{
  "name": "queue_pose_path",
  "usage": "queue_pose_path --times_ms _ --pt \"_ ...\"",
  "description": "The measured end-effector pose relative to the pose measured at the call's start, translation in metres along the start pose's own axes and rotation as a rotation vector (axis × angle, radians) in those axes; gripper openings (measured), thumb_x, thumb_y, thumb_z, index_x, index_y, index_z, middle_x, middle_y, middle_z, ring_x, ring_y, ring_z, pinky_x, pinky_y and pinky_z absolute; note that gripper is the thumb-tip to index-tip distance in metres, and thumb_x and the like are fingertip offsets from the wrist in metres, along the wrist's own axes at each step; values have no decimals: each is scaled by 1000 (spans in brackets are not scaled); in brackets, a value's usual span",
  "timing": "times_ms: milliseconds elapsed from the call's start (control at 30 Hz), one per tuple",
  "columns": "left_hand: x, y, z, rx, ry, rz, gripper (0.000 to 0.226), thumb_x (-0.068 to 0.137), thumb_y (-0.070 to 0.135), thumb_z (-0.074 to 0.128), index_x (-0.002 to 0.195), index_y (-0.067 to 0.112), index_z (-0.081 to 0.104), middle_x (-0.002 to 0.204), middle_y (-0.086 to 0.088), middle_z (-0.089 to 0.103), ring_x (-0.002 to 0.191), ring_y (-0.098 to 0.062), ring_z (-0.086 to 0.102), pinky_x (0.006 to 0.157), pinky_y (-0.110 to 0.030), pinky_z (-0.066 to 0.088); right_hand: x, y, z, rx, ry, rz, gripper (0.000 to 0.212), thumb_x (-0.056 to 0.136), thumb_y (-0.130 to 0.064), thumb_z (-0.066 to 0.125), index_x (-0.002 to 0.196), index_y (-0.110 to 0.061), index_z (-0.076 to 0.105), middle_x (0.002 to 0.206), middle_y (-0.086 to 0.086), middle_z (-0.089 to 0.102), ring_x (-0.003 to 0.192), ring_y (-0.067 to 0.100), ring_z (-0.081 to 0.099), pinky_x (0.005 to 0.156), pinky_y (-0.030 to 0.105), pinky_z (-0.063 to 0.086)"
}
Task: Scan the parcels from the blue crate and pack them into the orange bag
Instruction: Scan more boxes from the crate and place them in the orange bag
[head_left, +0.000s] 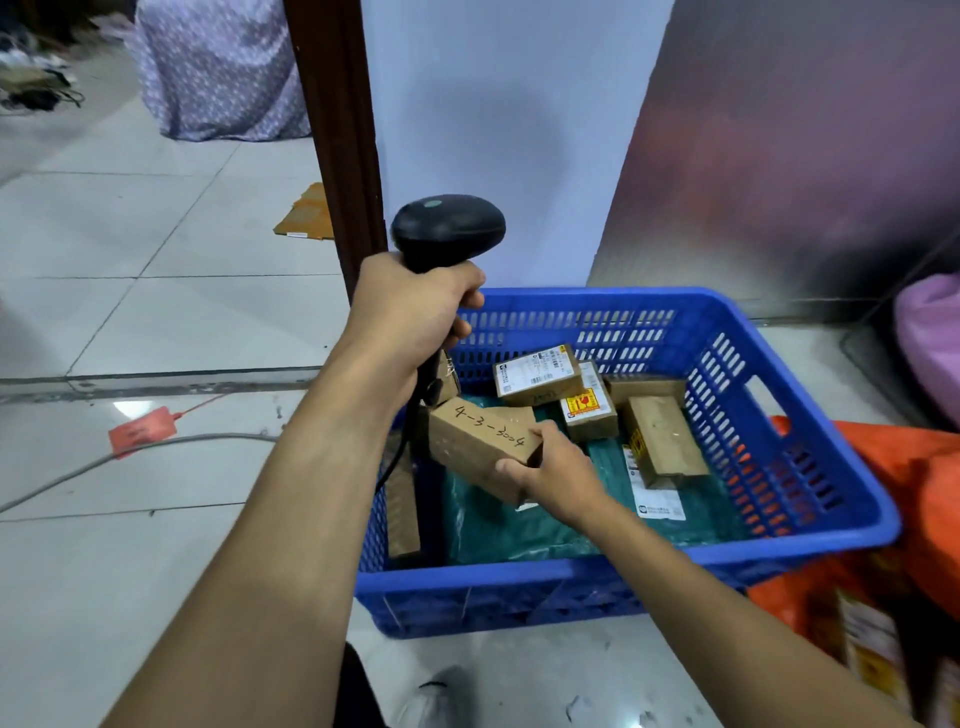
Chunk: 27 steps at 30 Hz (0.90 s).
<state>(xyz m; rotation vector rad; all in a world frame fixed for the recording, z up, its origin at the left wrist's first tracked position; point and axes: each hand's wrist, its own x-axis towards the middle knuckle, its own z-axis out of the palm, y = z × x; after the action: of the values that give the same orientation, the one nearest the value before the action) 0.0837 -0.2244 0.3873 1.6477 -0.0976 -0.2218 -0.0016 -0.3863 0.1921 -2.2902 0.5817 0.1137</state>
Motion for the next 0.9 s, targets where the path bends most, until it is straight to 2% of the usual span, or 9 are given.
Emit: queue_pose_path --times_ms 100,167,233,333,467,533,667,800,900 --pt "0 1 4 9 1 2 6 90 16 73 93 11 73 73 -1 75 50 -11 58 58 -30 52 -13 6 -22 121 30 55 51 90 -47 73 127 -23 48 120 -3 61 102 18 62 75 31 54" --pt "1 1 5 2 11 -3 6 90 15 73 93 9 73 71 -1 74 48 -12 57 52 -28 50 -22 8 -38 174 76 79 46 92 -47 72 124 -23 49 116 -5 63 95 14 63 71 29 53" --pt "1 -1 6 -16 16 -14 7 90 12 73 93 6 73 67 -2 70 48 -13 56 50 -27 50 -31 10 -54 234 121 77 47 90 -51 71 123 -24 51 114 -6 65 93 13 66 79 37 59" --pt "3 -6 10 -73 12 -51 7 92 10 72 89 4 71 64 -4 64 51 -16 58 58 -32 57 -49 5 -78 283 207 37 64 79 -62 72 127 -26 49 116 -4 66 93 18 70 84 46 60" --pt "2 -17 22 -220 -86 -178 11 93 8 72 84 5 67 64 -6 62 55 -18 62 64 -33 58 -85 -1 -108 13 437 -116 56 89 -45 74 133 -27 44 122 -10 51 103 14 55 89 36 46" --pt "-3 -21 31 -308 -164 -275 14 93 8 71 80 5 67 67 -7 63 54 -17 63 63 -32 60 -106 0 -119 -100 501 -155 59 89 -47 74 135 -27 44 127 -9 48 100 16 55 81 34 44" --pt "-24 -23 57 -342 -216 -343 11 93 12 75 87 4 68 68 -7 60 56 -15 62 57 -31 61 -146 18 -141 -238 529 -205 58 87 -45 77 134 -30 47 126 -10 47 90 9 51 61 9 30" --pt "-53 -33 82 -364 -255 -458 15 92 15 77 86 5 68 63 -6 56 54 -15 58 53 -34 63 -182 50 -153 -210 579 -185 63 80 -40 84 130 -37 47 120 -13 50 82 4 55 53 10 32" --pt "-67 -45 96 -323 -304 -506 16 91 18 79 88 6 70 60 -4 62 48 -12 62 55 -33 62 -195 62 -160 -217 581 -182 67 77 -39 85 129 -41 44 122 -13 51 72 0 57 48 11 33"
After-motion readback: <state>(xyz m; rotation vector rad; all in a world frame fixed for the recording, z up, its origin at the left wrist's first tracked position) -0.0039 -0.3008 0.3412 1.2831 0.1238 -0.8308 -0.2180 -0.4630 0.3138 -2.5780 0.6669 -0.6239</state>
